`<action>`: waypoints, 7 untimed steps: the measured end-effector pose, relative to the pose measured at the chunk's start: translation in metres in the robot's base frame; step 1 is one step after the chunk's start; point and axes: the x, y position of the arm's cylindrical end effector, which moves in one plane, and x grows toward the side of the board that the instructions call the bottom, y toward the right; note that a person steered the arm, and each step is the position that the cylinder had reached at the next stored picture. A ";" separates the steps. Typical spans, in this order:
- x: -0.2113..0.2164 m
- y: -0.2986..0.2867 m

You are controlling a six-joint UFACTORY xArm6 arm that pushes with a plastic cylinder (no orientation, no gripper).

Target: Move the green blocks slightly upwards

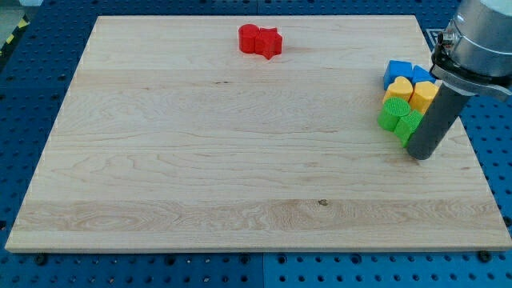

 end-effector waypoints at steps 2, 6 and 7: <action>0.013 0.006; -0.040 0.022; -0.065 -0.009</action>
